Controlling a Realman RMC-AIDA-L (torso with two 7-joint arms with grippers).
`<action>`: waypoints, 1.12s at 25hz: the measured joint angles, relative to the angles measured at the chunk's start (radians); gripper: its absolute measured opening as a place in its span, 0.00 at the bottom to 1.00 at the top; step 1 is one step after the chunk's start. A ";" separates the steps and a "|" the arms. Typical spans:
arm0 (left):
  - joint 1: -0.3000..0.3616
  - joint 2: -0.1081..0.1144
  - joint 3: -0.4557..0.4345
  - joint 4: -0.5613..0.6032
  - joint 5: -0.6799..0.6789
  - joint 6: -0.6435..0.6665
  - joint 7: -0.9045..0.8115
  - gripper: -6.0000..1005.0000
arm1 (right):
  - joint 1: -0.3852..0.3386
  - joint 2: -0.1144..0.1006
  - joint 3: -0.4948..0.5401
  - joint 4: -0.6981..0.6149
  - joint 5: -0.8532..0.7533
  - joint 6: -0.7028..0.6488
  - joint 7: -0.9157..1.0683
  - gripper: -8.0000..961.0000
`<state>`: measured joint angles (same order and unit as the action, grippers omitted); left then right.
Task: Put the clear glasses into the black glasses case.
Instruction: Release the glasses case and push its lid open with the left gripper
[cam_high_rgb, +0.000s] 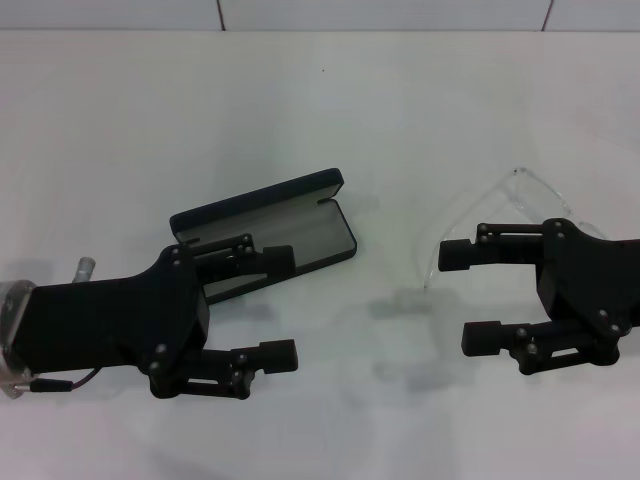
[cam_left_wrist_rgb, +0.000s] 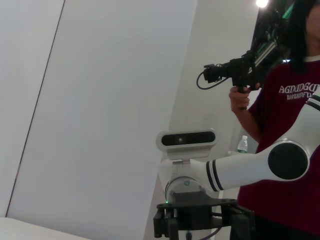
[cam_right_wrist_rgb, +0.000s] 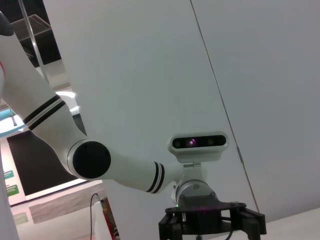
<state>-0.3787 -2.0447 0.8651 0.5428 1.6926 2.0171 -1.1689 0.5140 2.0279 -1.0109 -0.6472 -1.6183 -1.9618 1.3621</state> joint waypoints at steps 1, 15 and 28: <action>-0.001 0.000 0.000 0.000 0.000 0.000 0.000 0.87 | 0.000 0.000 0.000 0.000 0.000 0.000 0.000 0.80; -0.008 0.002 -0.023 0.011 -0.057 0.002 -0.014 0.85 | -0.009 -0.002 0.011 0.000 0.002 0.018 -0.022 0.80; -0.159 -0.044 0.008 0.668 0.246 -0.354 -0.637 0.83 | -0.141 -0.059 0.342 -0.010 0.026 -0.036 -0.027 0.79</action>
<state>-0.5373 -2.0885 0.8727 1.2105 1.9387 1.6633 -1.8057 0.3735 1.9685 -0.6690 -0.6570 -1.5925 -1.9976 1.3347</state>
